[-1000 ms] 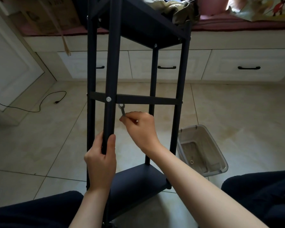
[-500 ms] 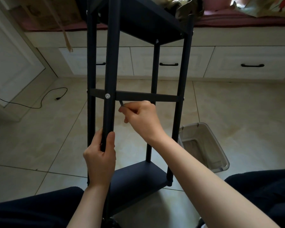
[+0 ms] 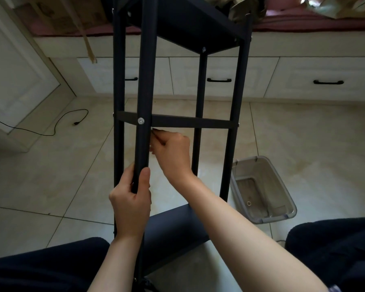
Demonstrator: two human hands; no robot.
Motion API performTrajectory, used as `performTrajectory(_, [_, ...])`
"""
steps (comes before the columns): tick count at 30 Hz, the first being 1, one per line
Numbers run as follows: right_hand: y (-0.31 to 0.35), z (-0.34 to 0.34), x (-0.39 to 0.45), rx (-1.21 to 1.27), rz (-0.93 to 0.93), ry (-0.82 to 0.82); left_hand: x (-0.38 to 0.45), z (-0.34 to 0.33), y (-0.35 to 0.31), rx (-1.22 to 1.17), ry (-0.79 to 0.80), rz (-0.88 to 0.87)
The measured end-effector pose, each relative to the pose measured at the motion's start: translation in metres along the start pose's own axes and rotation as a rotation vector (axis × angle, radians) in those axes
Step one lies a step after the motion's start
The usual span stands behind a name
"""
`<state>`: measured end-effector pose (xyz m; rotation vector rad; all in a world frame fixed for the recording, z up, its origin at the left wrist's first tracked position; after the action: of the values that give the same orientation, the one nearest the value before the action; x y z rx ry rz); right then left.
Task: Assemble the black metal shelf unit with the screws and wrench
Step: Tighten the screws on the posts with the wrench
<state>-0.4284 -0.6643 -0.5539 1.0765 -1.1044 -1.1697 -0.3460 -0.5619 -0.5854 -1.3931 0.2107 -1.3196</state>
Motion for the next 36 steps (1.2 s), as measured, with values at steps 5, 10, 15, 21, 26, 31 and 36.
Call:
performTrajectory(5, [-0.006,-0.008,0.006,0.011,0.051,-0.056,0.0,0.0,0.0,0.012,-0.004,-0.014])
performTrajectory(10, [-0.007,-0.009,0.007,-0.02,0.127,-0.114,0.0,-0.001,0.001,0.0,-0.011,-0.011])
performTrajectory(15, [-0.009,0.003,-0.001,-0.144,0.029,0.038,0.0,-0.001,0.001,0.011,-0.006,0.0])
performTrajectory(21, [0.001,0.023,-0.007,-0.243,-0.175,0.202,0.001,-0.003,-0.001,0.02,0.0,0.005])
performTrajectory(26, [0.015,0.031,-0.007,-0.226,-0.195,0.222,0.001,-0.004,-0.004,0.012,0.006,0.011])
performTrajectory(31, [0.023,0.035,-0.006,-0.18,-0.179,0.213,0.001,-0.004,-0.004,0.0,-0.002,0.018])
performTrajectory(36, [0.025,0.034,-0.006,-0.168,-0.167,0.196,0.001,-0.004,-0.003,-0.001,-0.001,0.012])
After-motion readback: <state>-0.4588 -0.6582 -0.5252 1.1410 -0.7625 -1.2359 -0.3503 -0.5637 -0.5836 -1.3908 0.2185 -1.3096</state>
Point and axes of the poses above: each hand's wrist, its own x-axis towards the middle knuckle, its own z-axis out of the back of the hand, y = z × x, the point moved 1 cm from there along x, towards the middle knuckle, and after that the axes turned 13 degrees about -z, right-handed, at the moved point
